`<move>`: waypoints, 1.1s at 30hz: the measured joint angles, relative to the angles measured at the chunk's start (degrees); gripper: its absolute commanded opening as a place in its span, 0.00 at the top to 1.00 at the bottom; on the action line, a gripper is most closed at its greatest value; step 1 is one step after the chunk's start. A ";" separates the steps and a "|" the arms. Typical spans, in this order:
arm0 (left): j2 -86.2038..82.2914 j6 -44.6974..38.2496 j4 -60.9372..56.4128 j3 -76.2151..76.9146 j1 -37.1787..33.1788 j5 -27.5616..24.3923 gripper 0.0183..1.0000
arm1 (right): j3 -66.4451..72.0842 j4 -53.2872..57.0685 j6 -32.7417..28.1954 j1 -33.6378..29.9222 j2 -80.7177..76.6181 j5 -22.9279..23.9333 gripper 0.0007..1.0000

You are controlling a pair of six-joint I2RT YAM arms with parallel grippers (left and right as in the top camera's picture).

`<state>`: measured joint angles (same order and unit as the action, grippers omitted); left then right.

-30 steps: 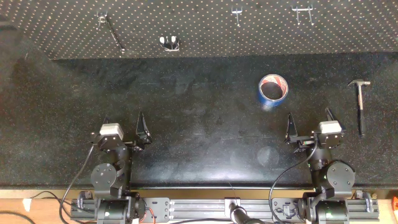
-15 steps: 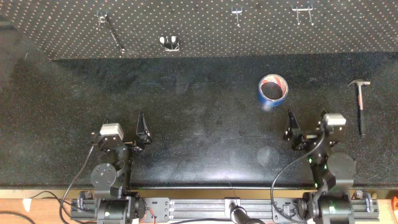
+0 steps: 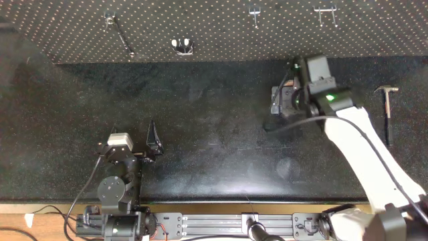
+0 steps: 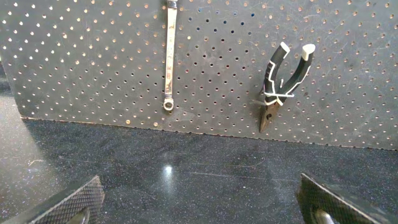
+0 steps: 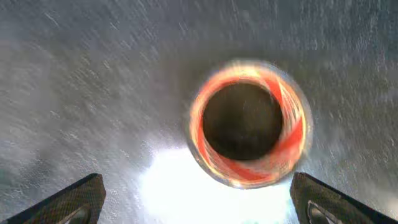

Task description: Place Tools Onto Pegboard

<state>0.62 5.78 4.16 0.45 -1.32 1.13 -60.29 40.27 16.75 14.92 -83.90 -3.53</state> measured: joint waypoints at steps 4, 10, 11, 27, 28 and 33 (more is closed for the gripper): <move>0.00 0.00 0.02 0.00 0.00 0.00 0.00 | -1.75 0.48 -0.35 2.25 -6.25 2.21 0.02; 0.00 0.00 0.00 0.00 0.00 0.00 0.00 | -2.10 -0.31 -0.50 3.69 -11.65 3.65 0.18; 0.00 0.00 0.00 0.00 0.00 0.00 0.00 | -2.16 -0.52 -0.63 3.69 -12.02 3.67 0.33; -0.02 0.00 0.00 0.00 0.00 -0.09 0.00 | -3.19 -17.64 -1.01 13.11 15.08 8.68 0.93; 0.02 0.00 0.00 0.00 0.00 -0.11 0.00 | -3.23 -19.32 -1.01 14.69 17.49 10.21 0.93; 0.00 0.00 0.02 0.00 0.00 -0.13 0.01 | -3.26 -28.59 -1.01 19.02 13.68 18.29 0.93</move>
<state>0.62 5.78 4.19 0.45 -1.32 0.99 -63.55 11.68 15.75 33.93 -70.22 14.76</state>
